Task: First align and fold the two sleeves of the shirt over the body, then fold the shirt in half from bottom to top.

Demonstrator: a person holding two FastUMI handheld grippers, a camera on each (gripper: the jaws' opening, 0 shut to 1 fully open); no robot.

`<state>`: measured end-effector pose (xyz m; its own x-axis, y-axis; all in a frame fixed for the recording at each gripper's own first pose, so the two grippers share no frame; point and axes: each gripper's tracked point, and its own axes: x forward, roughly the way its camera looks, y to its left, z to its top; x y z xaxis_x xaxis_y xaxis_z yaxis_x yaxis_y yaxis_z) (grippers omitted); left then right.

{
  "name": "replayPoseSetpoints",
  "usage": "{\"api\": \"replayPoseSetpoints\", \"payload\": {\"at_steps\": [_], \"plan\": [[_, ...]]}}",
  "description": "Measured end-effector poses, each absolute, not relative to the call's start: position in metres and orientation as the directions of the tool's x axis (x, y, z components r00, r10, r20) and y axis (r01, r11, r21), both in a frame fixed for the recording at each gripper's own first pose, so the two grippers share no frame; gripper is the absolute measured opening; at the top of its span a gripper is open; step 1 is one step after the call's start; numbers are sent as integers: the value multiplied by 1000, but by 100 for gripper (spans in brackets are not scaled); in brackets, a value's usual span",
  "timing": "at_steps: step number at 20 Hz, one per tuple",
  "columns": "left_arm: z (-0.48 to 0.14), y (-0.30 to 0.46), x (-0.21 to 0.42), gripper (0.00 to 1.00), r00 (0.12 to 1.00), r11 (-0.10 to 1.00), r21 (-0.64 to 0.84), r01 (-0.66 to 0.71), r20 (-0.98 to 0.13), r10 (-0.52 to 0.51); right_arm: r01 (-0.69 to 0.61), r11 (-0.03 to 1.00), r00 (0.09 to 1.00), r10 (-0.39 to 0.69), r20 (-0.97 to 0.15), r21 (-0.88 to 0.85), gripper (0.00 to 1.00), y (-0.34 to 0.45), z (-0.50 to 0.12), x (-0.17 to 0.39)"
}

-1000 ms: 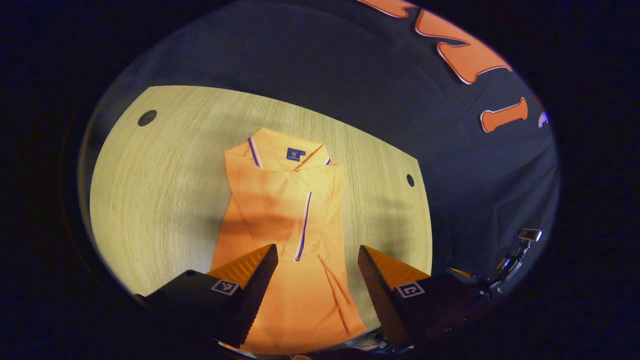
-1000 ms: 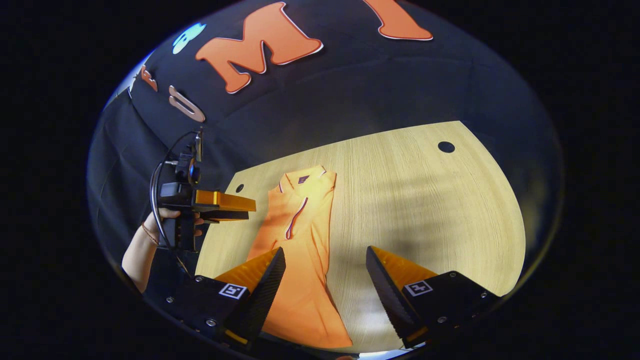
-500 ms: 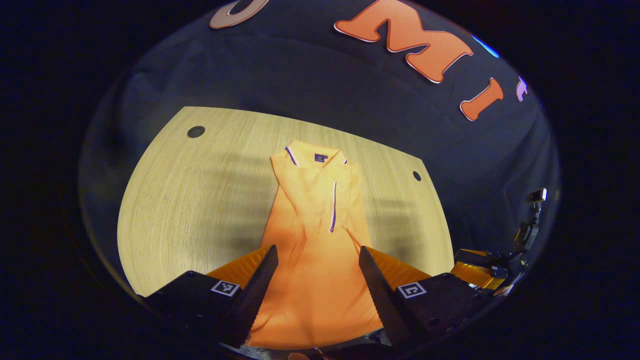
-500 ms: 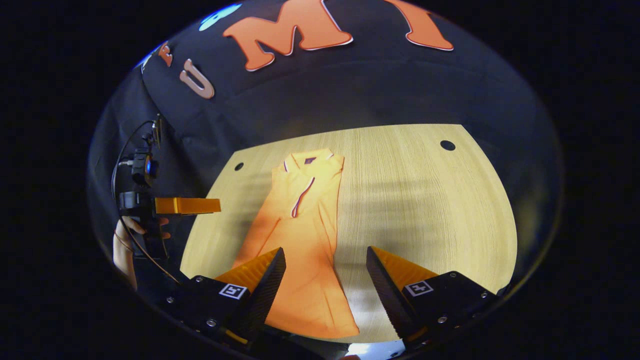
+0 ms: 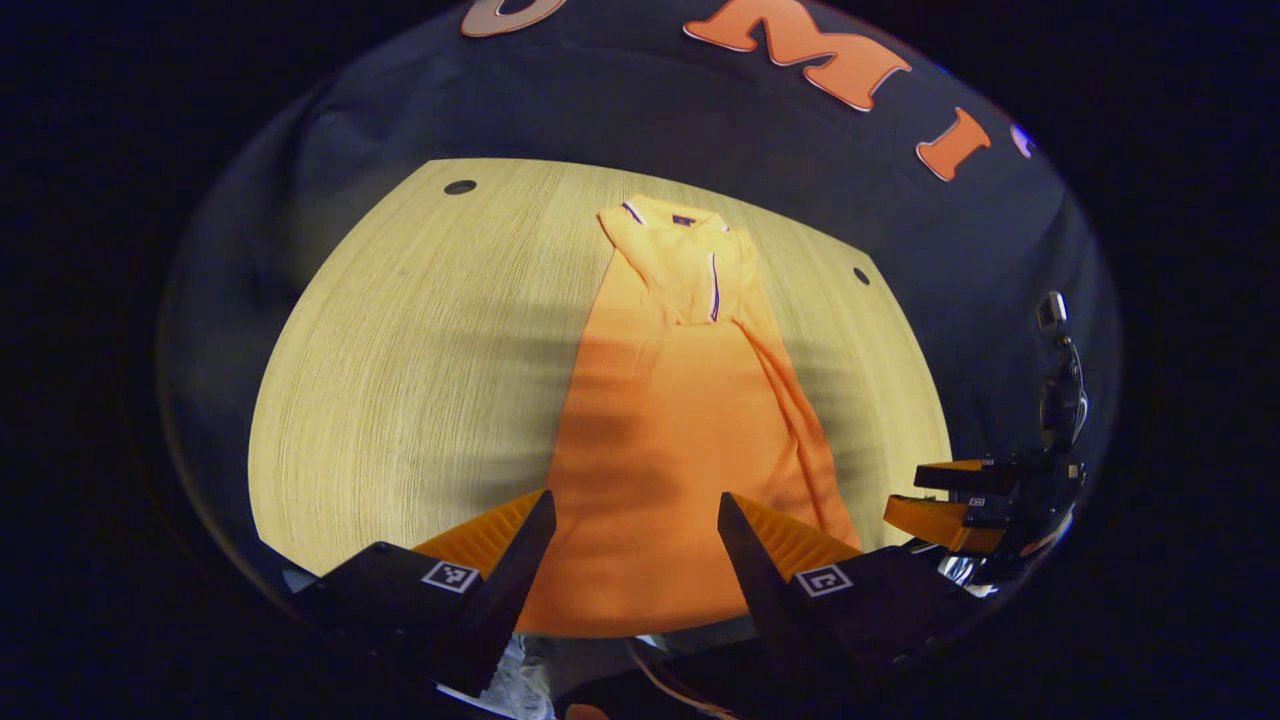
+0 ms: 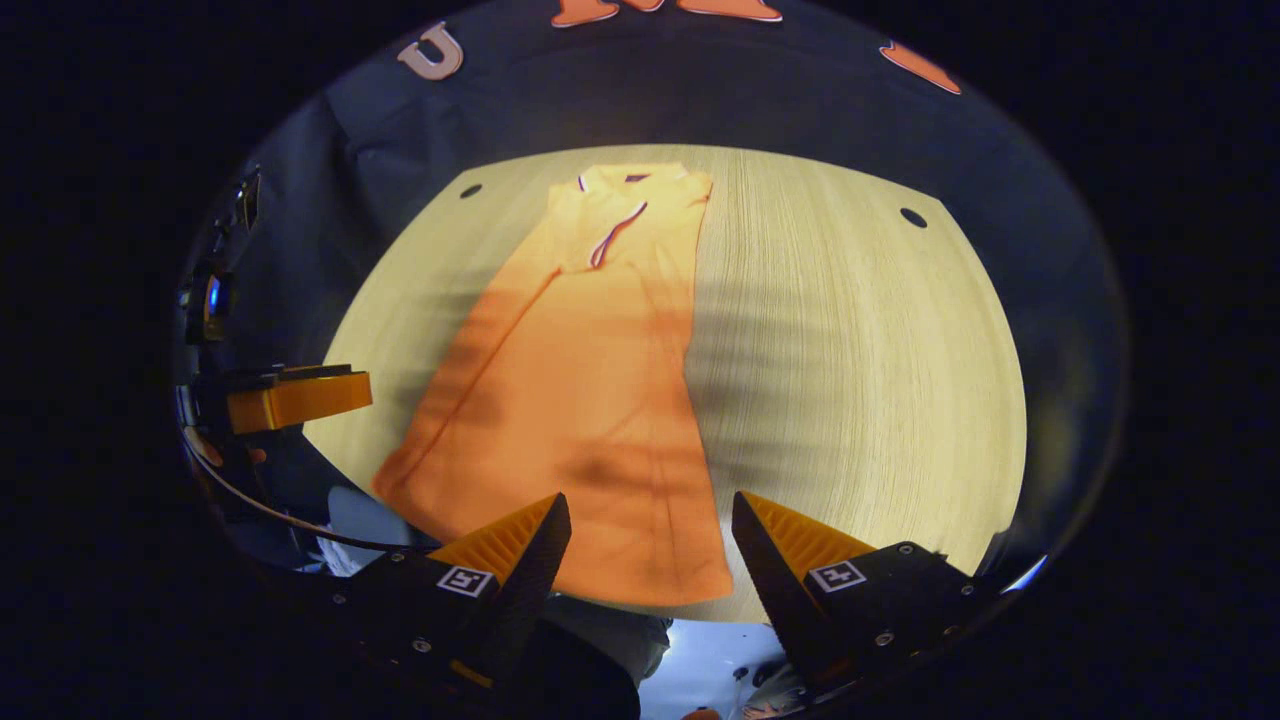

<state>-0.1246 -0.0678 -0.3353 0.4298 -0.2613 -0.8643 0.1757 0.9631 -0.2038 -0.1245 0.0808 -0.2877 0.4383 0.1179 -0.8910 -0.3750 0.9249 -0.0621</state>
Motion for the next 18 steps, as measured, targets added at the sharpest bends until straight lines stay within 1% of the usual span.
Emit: {"api": "replayPoseSetpoints", "payload": {"at_steps": [3, 5, 8, 14, 18], "plan": [[-363, -67, -156, 99, 370, 968, -170, 184, -901, -228, -367, 928, 378, 79, -923, -71, 99, 82, -316, -141], [-383, -70, -180, 99, 305, 969, -173, 176, -926, -221, -351, 933, 354, 58, -934, -75, 99, 82, -328, -150], [-408, -75, -200, 99, 240, 975, -149, 166, -953, -187, -346, 933, 327, 21, -945, -99, 99, 78, -346, -155], [-446, -81, -197, 99, 184, 980, -98, 172, -974, -130, -357, 924, 270, -36, -962, -135, 99, 71, -371, -161], [-453, -81, -208, 99, 157, 983, -83, 166, -981, -109, -356, 923, 255, -53, -966, -144, 99, 69, -381, -162]]}}
